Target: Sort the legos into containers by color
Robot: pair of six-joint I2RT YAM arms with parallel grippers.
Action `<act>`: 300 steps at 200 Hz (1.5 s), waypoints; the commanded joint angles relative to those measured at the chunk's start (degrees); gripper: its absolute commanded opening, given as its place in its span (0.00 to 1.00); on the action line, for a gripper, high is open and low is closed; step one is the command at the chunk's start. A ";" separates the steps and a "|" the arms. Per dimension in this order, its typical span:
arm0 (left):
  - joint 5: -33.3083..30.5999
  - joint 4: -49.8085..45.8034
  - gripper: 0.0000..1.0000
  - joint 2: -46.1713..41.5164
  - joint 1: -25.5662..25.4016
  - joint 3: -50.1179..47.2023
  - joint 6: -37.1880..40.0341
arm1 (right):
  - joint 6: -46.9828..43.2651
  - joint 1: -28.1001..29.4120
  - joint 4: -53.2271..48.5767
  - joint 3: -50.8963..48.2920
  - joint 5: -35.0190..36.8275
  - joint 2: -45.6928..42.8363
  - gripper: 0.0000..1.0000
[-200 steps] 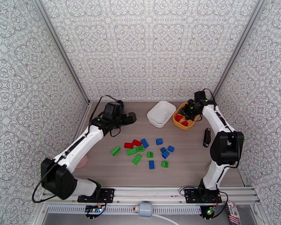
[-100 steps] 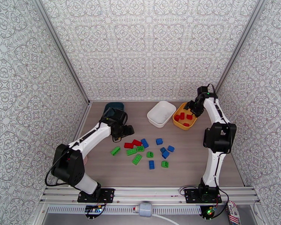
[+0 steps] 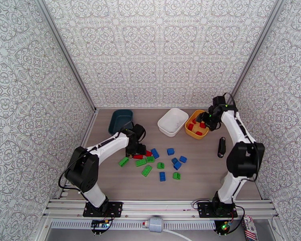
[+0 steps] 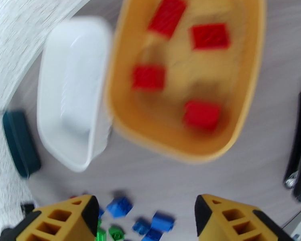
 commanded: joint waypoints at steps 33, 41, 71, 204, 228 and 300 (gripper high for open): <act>-1.26 -1.33 0.78 4.90 0.60 0.49 5.96 | 2.35 12.78 4.94 -12.08 -4.29 -7.72 0.69; -1.09 -1.33 0.78 5.39 0.83 0.82 6.47 | 3.31 13.74 5.78 -13.52 -4.70 -8.86 0.70; -1.01 -1.20 0.78 7.77 1.29 2.51 7.32 | 5.99 16.16 7.74 -17.13 -5.49 -12.11 0.70; 0.62 1.39 0.70 12.08 0.99 2.27 4.07 | 4.66 16.81 6.16 -18.59 -5.88 -14.90 0.70; 0.53 2.00 0.74 12.09 0.87 2.14 2.65 | 4.23 16.79 5.92 -18.71 -6.15 -14.96 0.70; 0.58 5.42 0.71 11.92 0.87 0.27 -2.54 | 3.73 16.81 5.08 -18.91 -6.72 -15.58 0.70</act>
